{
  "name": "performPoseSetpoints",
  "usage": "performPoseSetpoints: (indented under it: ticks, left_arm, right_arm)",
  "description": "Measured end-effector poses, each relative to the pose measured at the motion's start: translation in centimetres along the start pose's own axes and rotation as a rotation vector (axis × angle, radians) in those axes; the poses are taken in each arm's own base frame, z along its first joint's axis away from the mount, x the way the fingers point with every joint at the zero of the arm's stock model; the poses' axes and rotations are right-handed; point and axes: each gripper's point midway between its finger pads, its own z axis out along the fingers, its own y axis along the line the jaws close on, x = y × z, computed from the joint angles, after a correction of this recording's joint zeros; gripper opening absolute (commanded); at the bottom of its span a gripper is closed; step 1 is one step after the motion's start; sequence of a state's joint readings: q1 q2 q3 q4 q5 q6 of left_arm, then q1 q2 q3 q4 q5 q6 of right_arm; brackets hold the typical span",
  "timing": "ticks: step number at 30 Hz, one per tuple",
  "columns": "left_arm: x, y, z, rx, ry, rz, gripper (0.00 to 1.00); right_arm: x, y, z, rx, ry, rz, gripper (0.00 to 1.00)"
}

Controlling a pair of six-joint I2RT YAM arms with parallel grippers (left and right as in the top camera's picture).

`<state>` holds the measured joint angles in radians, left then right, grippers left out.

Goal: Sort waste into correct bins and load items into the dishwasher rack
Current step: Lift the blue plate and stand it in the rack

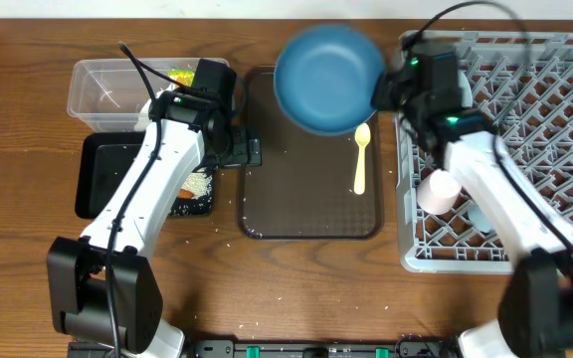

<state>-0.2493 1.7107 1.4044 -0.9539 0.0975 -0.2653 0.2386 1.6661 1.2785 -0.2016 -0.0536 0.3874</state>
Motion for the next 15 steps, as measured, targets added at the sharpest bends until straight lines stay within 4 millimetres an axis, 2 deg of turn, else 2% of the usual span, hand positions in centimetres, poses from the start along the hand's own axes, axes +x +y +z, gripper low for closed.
performPoseSetpoints:
  ticks: [4,9,15]
  left_arm:
    - [0.0,0.0,0.0,0.0,0.0,0.0,0.97]
    - [0.0,0.0,0.0,0.0,0.0,0.0,0.97]
    - [0.0,0.0,0.0,0.0,0.0,0.0,0.97]
  right_arm:
    - [-3.7,-1.9,-4.2,0.14,-0.125,-0.017,0.01]
    - [-7.2,-7.2,-9.1,0.48,-0.3,-0.003,0.01]
    - [-9.0,-13.3,-14.8,0.913,-0.438,-0.001,0.01]
